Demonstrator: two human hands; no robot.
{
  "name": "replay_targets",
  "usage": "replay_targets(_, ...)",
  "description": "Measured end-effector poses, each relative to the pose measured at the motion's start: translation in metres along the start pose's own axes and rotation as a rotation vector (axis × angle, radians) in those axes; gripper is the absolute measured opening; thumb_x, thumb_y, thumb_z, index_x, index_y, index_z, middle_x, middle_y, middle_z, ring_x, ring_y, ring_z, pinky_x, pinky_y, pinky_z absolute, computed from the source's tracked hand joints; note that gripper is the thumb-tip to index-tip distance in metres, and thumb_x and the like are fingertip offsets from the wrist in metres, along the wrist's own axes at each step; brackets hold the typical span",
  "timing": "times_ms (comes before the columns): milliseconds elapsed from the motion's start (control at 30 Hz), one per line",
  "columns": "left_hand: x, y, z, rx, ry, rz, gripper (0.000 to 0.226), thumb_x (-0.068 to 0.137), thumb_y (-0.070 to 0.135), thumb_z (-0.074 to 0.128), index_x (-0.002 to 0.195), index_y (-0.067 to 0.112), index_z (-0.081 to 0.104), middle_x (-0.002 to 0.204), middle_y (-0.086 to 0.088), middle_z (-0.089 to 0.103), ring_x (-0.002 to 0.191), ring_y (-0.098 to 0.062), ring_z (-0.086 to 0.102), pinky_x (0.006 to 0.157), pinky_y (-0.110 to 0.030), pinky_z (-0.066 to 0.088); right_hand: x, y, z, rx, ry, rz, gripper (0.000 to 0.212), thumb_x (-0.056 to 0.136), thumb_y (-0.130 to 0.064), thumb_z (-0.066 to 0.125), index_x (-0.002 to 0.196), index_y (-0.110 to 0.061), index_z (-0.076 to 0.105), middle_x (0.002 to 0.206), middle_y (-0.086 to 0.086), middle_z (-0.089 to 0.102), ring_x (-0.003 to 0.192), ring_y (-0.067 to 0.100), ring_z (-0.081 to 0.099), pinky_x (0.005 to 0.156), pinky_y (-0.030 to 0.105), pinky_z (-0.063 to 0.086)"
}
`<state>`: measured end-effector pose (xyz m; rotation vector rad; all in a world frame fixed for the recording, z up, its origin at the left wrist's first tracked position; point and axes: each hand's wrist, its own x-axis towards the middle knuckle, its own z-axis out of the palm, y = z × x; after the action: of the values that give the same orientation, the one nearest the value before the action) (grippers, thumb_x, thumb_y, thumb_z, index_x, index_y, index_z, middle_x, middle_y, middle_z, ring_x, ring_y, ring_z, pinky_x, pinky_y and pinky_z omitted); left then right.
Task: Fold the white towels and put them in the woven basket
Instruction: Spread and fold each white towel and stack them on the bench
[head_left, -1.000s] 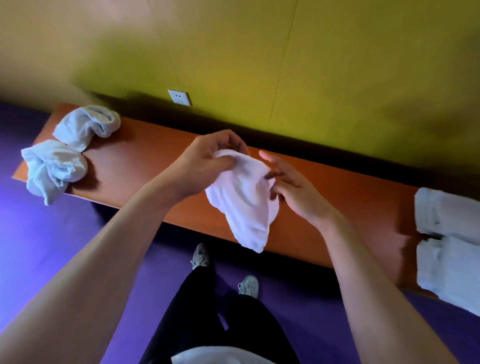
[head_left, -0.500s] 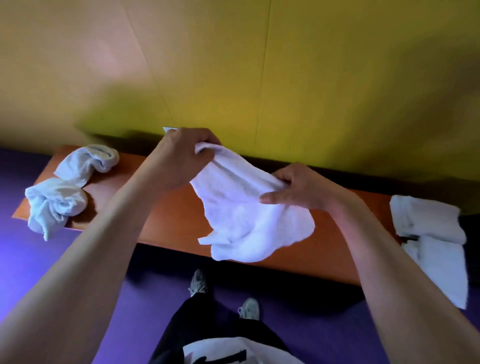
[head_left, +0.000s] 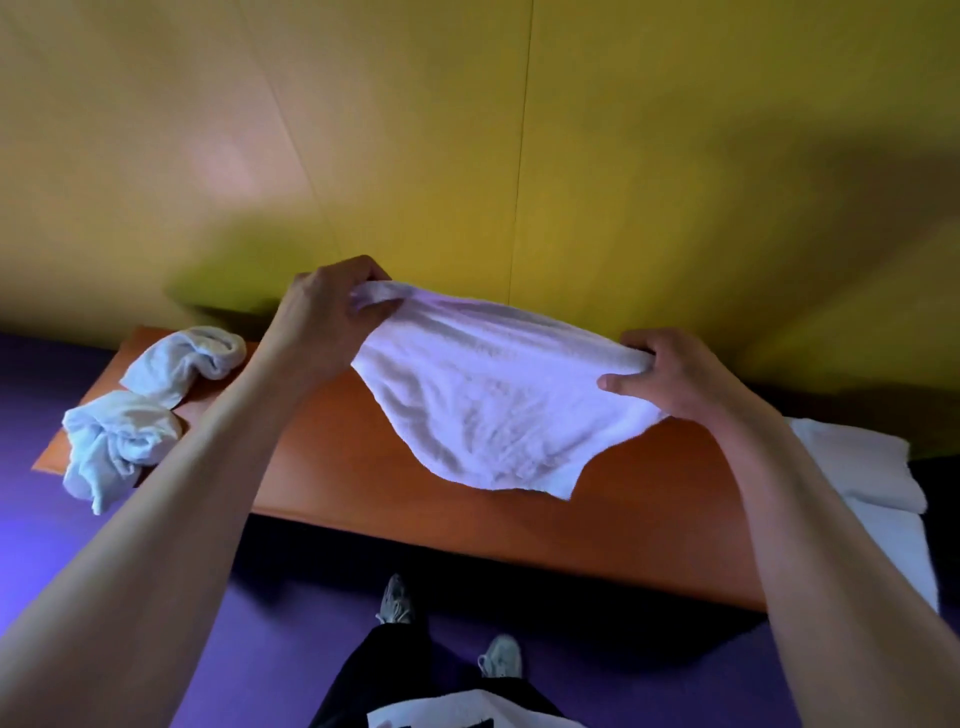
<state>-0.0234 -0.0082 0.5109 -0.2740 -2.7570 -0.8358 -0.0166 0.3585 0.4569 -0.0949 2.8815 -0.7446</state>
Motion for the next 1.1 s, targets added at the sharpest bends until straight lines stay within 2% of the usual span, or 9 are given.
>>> replay_targets(100, 0.002, -0.003, -0.001, 0.015, 0.076, -0.029, 0.011, 0.089, 0.03, 0.067, 0.095, 0.023, 0.07, 0.083, -0.003, 0.072, 0.078, -0.029, 0.063, 0.068, -0.039, 0.05, 0.001, 0.003, -0.014, -0.067, 0.053, -0.008, 0.032, 0.078, -0.041, 0.084, 0.077, -0.023, 0.057, 0.079, -0.001, 0.054, 0.078, 0.022, 0.052, 0.071, 0.036, 0.04)
replay_targets(233, 0.01, -0.008, -0.004, 0.079, 0.126, -0.093, 0.021, 0.086, 0.039, 0.063, 0.093, 0.02, 0.069, 0.083, -0.008, 0.071, 0.08, -0.034, 0.063, 0.07, -0.041, 0.051, -0.001, 0.006, -0.031, 0.245, 0.07, -0.054, 0.042, 0.08, -0.031, 0.085, 0.071, -0.016, 0.047, 0.063, -0.002, 0.04, 0.059, 0.012, 0.037, 0.053, 0.032, 0.028)
replay_targets(367, 0.015, -0.013, -0.004, 0.101, 0.093, -0.19, 0.026, 0.09, 0.039, 0.065, 0.086, 0.014, 0.061, 0.078, -0.012, 0.066, 0.077, -0.037, 0.061, 0.066, -0.043, 0.05, 0.003, 0.004, -0.037, 0.429, 0.093, -0.075, 0.031, 0.099, -0.038, 0.054, 0.075, -0.02, 0.045, 0.071, -0.001, 0.037, 0.065, 0.013, 0.035, 0.061, 0.033, 0.025)
replay_targets(533, 0.031, -0.018, 0.007, -0.074, -0.092, -0.357, 0.022, 0.086, 0.03, 0.049, 0.098, 0.014, 0.059, 0.088, -0.009, 0.06, 0.084, -0.032, 0.053, 0.068, -0.039, 0.041, 0.04, 0.018, -0.031, 0.13, 0.269, -0.012, 0.027, 0.095, -0.029, 0.049, 0.101, -0.011, 0.068, 0.095, 0.01, 0.06, 0.081, 0.024, 0.053, 0.064, 0.031, 0.033)
replay_targets(667, 0.051, -0.032, 0.022, -0.124, -0.021, -0.344, 0.011, 0.091, 0.017, 0.06, 0.099, 0.018, 0.067, 0.089, -0.006, 0.066, 0.081, -0.029, 0.061, 0.071, -0.035, 0.047, 0.07, 0.021, -0.034, 0.101, 0.457, 0.068, 0.025, 0.099, -0.023, 0.056, 0.109, -0.008, 0.074, 0.105, 0.019, 0.069, 0.089, 0.03, 0.062, 0.071, 0.028, 0.039)
replay_targets(733, 0.062, -0.034, 0.032, -0.254, 0.035, -0.398, 0.011, 0.09, 0.012, 0.066, 0.097, 0.019, 0.069, 0.089, -0.006, 0.066, 0.073, -0.029, 0.063, 0.067, -0.036, 0.057, 0.082, 0.019, -0.035, 0.106, 0.542, 0.097, 0.025, 0.1, -0.025, 0.054, 0.109, -0.01, 0.072, 0.108, 0.021, 0.065, 0.093, 0.033, 0.065, 0.075, 0.031, 0.045)
replay_targets(867, 0.091, -0.021, 0.047, -0.764, 0.156, -0.568, 0.013, 0.091, 0.0, 0.068, 0.103, 0.005, 0.07, 0.085, -0.005, 0.06, 0.076, -0.018, 0.062, 0.069, -0.031, 0.064, 0.098, 0.006, -0.036, 0.388, 0.604, 0.096, 0.015, 0.105, -0.022, 0.042, 0.104, -0.017, 0.056, 0.086, 0.007, 0.062, 0.058, 0.017, 0.071, 0.051, 0.039, 0.059)
replay_targets(967, 0.119, -0.009, 0.043, -0.9, 0.204, -0.567, 0.014, 0.089, -0.005, 0.065, 0.1, 0.003, 0.071, 0.08, -0.005, 0.064, 0.077, -0.017, 0.064, 0.081, -0.034, 0.062, 0.109, 0.004, -0.049, 0.479, 0.739, 0.069, 0.015, 0.101, -0.027, 0.048, 0.102, -0.017, 0.059, 0.079, -0.003, 0.063, 0.071, 0.021, 0.073, 0.069, 0.05, 0.06)
replay_targets(1100, 0.145, 0.004, 0.018, -1.019, 0.283, -0.517, 0.025, 0.087, -0.007, 0.055, 0.078, 0.01, 0.072, 0.074, -0.006, 0.068, 0.08, -0.023, 0.066, 0.085, -0.04, 0.061, 0.107, -0.001, -0.079, 0.568, 0.909, 0.028, 0.027, 0.086, -0.02, 0.05, 0.106, -0.013, 0.066, 0.095, 0.005, 0.071, 0.081, 0.015, 0.074, 0.078, 0.042, 0.06)
